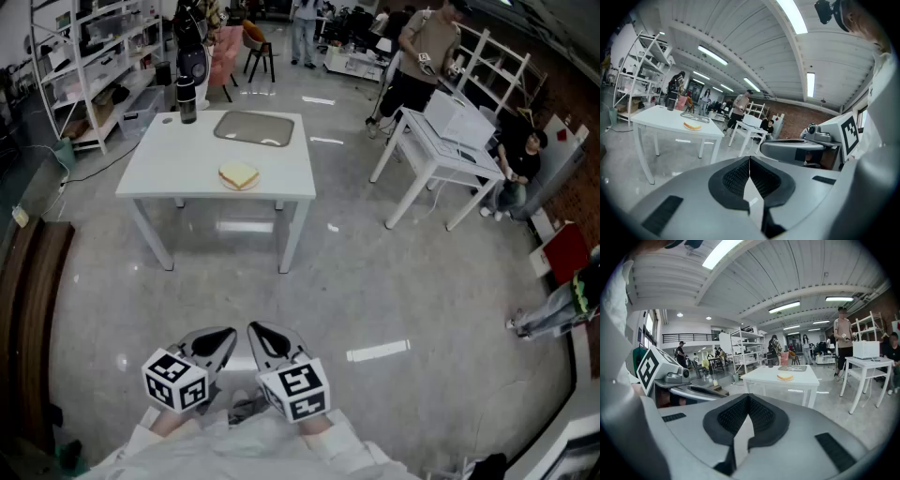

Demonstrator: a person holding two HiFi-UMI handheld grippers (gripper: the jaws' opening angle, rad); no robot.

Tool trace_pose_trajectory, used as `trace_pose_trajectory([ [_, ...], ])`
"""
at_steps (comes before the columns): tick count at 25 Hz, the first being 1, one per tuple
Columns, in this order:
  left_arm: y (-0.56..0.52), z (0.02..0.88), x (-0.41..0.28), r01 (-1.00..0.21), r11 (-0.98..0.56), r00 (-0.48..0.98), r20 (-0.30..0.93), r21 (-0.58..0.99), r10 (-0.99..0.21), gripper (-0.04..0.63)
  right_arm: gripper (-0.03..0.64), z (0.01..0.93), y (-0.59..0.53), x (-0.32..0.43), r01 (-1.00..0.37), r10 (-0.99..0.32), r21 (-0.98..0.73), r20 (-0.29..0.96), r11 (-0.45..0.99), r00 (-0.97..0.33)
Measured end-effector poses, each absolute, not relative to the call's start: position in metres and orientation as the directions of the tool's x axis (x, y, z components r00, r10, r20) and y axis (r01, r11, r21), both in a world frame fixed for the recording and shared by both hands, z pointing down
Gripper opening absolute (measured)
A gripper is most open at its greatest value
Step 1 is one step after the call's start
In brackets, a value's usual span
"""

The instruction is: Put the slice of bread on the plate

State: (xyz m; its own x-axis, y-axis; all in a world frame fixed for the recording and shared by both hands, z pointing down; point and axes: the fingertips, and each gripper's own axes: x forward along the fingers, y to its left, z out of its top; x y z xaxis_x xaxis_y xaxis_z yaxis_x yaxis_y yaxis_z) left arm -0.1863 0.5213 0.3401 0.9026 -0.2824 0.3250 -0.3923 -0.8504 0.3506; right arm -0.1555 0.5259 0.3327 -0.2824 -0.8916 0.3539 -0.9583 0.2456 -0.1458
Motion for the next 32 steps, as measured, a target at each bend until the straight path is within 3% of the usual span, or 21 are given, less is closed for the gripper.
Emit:
trace_pose_trajectory([
  [13, 0.52, 0.338, -0.174, -0.37, -0.861, 0.914, 0.301, 0.349, -0.271, 0.009, 0.014, 0.336, 0.516, -0.14, -0.956, -0.889, -0.187, 0.361, 0.227, -0.282],
  [32, 0.511, 0.332, -0.149, -0.439, -0.818, 0.895, 0.26, 0.373, -0.362, 0.009, 0.015, 0.325, 0.516, -0.1, -0.933, -0.921, -0.272, 0.247, 0.234, -0.303],
])
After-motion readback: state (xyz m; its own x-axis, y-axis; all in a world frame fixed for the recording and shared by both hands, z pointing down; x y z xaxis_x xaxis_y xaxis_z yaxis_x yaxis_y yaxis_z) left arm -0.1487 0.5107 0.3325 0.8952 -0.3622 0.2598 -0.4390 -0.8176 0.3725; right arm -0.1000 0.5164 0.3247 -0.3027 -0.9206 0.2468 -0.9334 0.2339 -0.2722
